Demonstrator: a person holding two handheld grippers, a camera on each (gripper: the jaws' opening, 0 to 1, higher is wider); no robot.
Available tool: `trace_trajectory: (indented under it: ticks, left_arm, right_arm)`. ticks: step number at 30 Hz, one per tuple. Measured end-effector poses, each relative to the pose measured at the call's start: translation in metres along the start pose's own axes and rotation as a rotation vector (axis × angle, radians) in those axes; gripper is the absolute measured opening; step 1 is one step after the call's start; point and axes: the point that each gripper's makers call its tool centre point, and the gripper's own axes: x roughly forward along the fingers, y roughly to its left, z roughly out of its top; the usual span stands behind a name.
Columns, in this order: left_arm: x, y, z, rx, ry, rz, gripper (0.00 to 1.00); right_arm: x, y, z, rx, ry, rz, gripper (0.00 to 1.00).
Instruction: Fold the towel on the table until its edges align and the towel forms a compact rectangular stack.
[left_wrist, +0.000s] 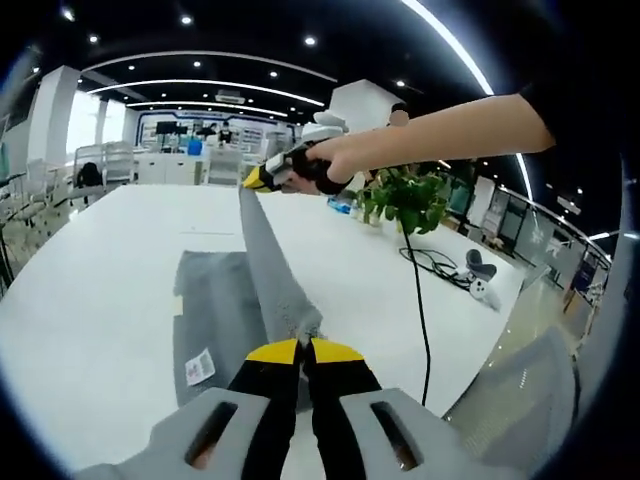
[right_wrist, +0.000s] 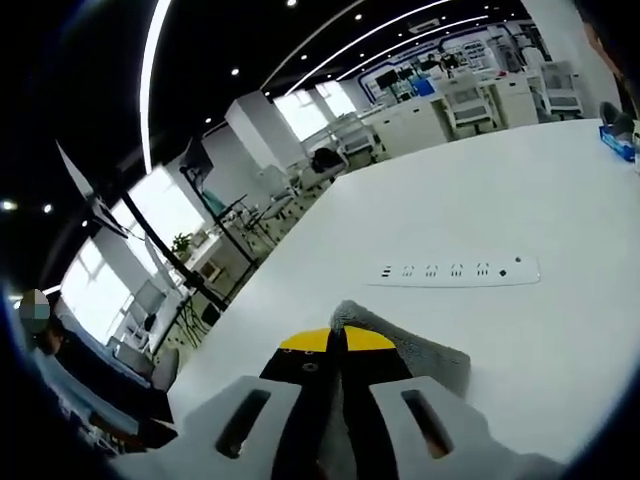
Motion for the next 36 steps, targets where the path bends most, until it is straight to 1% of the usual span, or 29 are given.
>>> trace_trajectory:
  ticks: [8,10,12,13,15,23,29,31,36]
  left_arm:
    - [-0.003,0.014,-0.013,-0.062,0.019,0.039,0.03]
    - [-0.004,0.017,-0.017,-0.091,0.025,0.046,0.03]
    - [-0.005,0.019,-0.019,-0.095,0.027,0.049,0.02]
    - [-0.006,0.024,-0.023,-0.104,0.030,0.056,0.02]
    - [-0.008,0.027,-0.025,-0.114,0.031,0.065,0.02]
    - [-0.012,0.038,-0.022,-0.148,-0.004,0.086,0.02]
    - [-0.014,0.044,-0.023,-0.160,-0.019,0.096,0.02]
    - [-0.014,0.045,-0.025,-0.153,-0.015,0.096,0.02]
    - [-0.015,0.054,-0.030,-0.177,-0.016,0.111,0.02]
  right_arm:
    - [0.008,0.002,-0.005,-0.003,0.019,-0.001,0.00]
    - [0.010,0.002,-0.007,-0.002,0.022,-0.003,0.00]
    - [0.012,0.002,-0.008,0.000,0.027,-0.002,0.00]
    - [0.013,0.003,-0.009,0.000,0.028,-0.003,0.00]
    - [0.015,0.004,-0.010,0.001,0.031,0.000,0.00]
    - [0.022,0.011,-0.010,0.014,0.028,0.008,0.00]
    - [0.028,0.016,-0.011,0.011,0.032,0.012,0.00]
    - [0.031,0.016,-0.013,0.012,0.035,0.012,0.00]
    - [0.041,0.015,-0.023,0.007,0.055,0.006,0.00]
